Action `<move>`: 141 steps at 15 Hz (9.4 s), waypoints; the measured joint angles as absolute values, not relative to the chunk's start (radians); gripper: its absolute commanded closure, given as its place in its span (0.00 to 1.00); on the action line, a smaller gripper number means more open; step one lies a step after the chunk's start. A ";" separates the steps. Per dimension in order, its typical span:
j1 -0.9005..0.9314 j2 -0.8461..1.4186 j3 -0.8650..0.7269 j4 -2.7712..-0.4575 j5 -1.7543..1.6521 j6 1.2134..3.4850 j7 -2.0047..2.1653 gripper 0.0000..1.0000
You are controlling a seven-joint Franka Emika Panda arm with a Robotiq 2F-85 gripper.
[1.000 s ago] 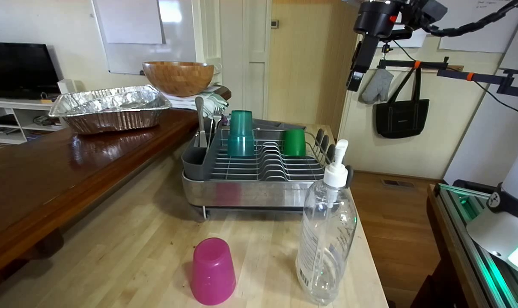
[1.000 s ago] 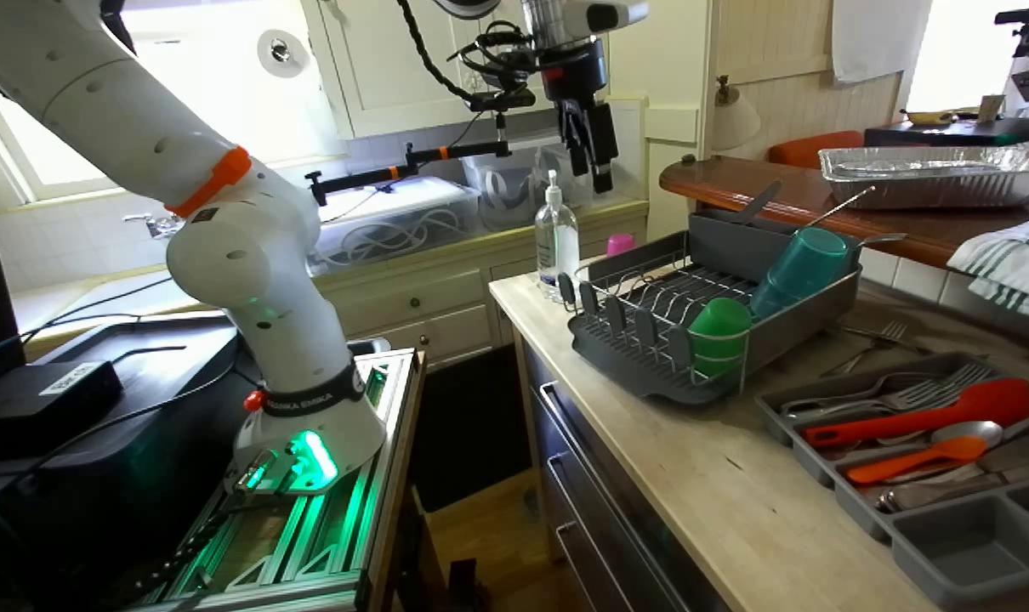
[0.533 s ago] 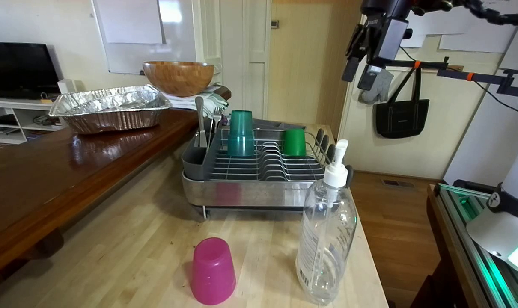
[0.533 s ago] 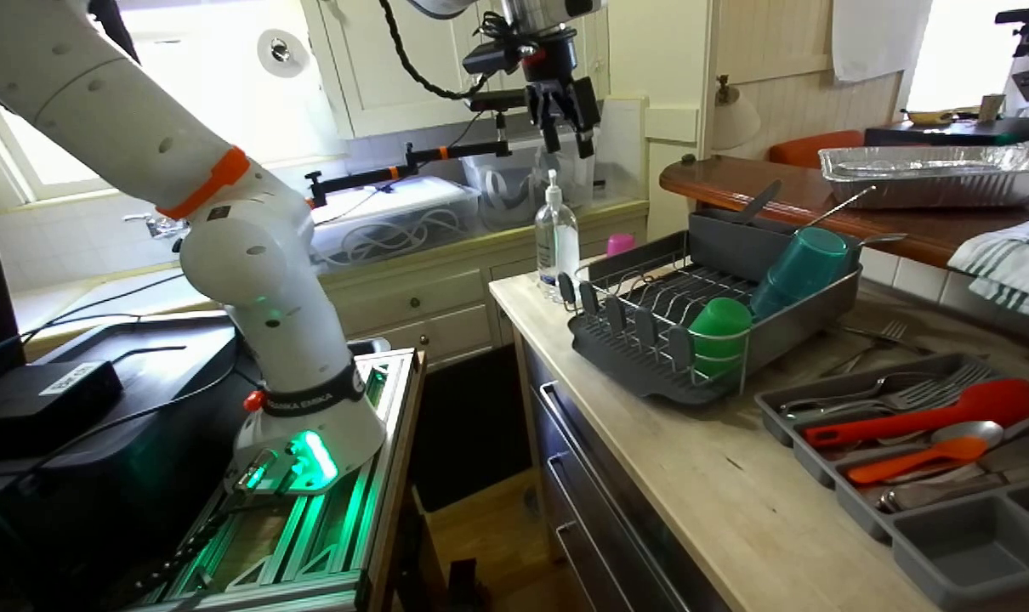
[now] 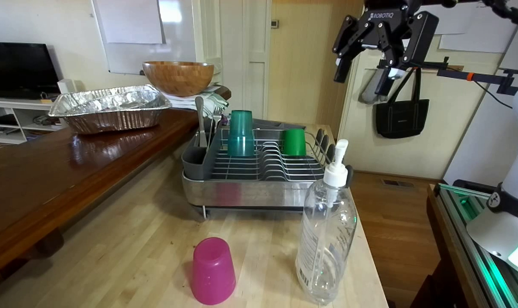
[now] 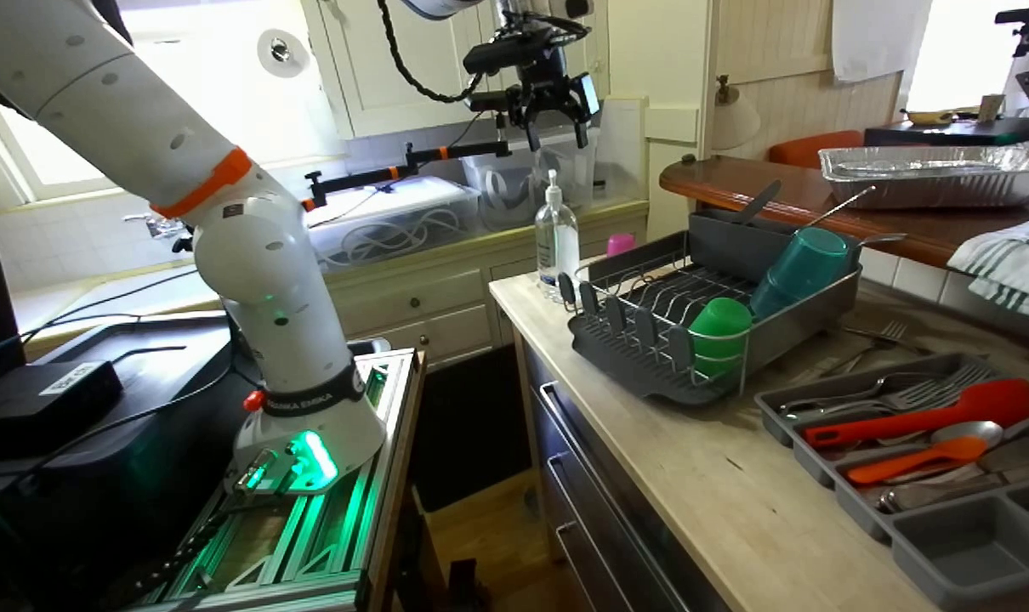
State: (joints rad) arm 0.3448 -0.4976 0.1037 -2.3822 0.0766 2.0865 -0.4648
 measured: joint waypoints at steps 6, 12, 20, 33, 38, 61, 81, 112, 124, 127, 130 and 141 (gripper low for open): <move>0.400 -0.334 0.114 -2.284 0.077 2.104 -0.708 0.00; 0.401 -0.300 0.128 -2.254 0.077 2.104 -0.748 0.00; 0.422 -0.150 0.233 -2.195 0.073 2.103 -0.996 0.00; 0.389 -0.027 0.293 -2.119 -0.096 2.070 -1.058 0.30; 0.389 -0.019 0.303 -2.119 -0.099 2.070 -1.068 0.70; 0.244 -0.348 0.178 -1.999 -0.099 1.660 -0.775 0.88; 0.039 -0.361 -0.061 -1.950 -0.137 1.578 -0.456 0.88; -0.218 0.122 -0.268 -1.575 -0.140 1.677 -0.592 0.88; -0.387 0.572 -0.253 -1.105 -0.041 1.570 -0.563 0.88; -0.425 0.661 -0.254 -0.995 0.019 1.502 -0.516 0.88; -0.467 0.715 -0.236 -0.915 0.033 1.485 -0.451 0.88; -0.495 0.768 -0.207 -0.808 0.033 1.507 -0.231 0.88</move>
